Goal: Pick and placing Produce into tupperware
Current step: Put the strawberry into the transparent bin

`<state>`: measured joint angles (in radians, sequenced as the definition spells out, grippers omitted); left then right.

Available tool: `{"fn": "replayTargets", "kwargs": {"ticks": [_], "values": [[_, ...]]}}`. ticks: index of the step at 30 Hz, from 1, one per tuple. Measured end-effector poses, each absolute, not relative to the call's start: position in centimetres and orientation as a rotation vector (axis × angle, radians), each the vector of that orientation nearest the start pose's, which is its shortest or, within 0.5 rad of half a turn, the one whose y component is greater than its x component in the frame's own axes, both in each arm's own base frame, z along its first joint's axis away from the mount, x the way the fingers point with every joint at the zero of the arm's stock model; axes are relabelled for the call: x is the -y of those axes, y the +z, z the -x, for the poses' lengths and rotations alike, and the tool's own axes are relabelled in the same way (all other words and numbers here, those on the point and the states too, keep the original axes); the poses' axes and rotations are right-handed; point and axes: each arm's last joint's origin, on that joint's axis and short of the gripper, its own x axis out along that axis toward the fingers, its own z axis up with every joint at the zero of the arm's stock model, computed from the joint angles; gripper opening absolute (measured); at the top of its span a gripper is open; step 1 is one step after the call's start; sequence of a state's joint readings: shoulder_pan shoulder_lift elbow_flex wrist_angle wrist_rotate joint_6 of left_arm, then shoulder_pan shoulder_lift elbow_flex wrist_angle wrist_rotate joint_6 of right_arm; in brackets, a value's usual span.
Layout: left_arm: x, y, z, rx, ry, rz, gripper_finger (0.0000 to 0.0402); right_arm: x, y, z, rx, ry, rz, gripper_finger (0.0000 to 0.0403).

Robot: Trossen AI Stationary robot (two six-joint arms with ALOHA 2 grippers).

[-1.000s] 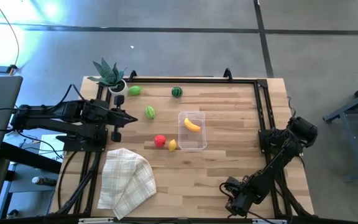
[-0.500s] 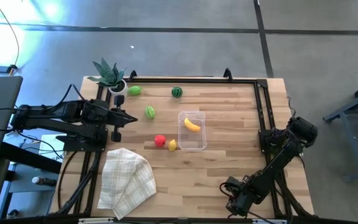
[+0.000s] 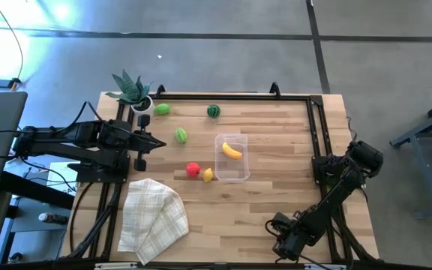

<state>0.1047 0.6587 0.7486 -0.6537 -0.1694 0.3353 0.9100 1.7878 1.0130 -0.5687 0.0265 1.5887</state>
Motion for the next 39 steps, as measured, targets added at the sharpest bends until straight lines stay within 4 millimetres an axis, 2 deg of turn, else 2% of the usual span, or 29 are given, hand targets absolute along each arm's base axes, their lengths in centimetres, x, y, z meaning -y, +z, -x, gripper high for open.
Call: {"fn": "replayTargets", "kwargs": {"ticks": [4,8,14,22,29,34,39], "values": [[-1.9,29.5,-13.0,-0.604,0.169,-0.343,0.0001,-24.8,14.1,-19.4,-1.395,-0.352,-0.695,0.0142],[-1.9,29.5,-13.0,-0.604,0.169,-0.343,0.0001,-24.4,15.2,-19.4,-1.359,-0.333,-0.698,0.0142],[-1.9,29.5,-13.0,-0.605,0.169,-0.343,0.0001,-23.9,17.9,-19.2,-1.290,-0.253,-0.735,0.0142],[-1.9,29.5,-13.0,-0.604,0.169,-0.343,0.0001,-21.3,22.5,-19.7,-1.122,-0.151,-0.762,0.0142],[-1.9,29.5,-13.0,-0.605,0.170,-0.343,0.0001,-16.8,26.5,-21.2,-0.908,-0.107,-0.727,0.0142],[-1.9,29.5,-13.0,-0.605,0.169,-0.343,0.0001,-12.5,28.6,-23.4,-0.751,-0.100,-0.683,0.0142],[-1.9,29.5,-13.0,-0.605,0.169,-0.342,0.0001,-7.6,30.1,-25.9,-0.677,-0.151,-0.636,0.0142]]}}
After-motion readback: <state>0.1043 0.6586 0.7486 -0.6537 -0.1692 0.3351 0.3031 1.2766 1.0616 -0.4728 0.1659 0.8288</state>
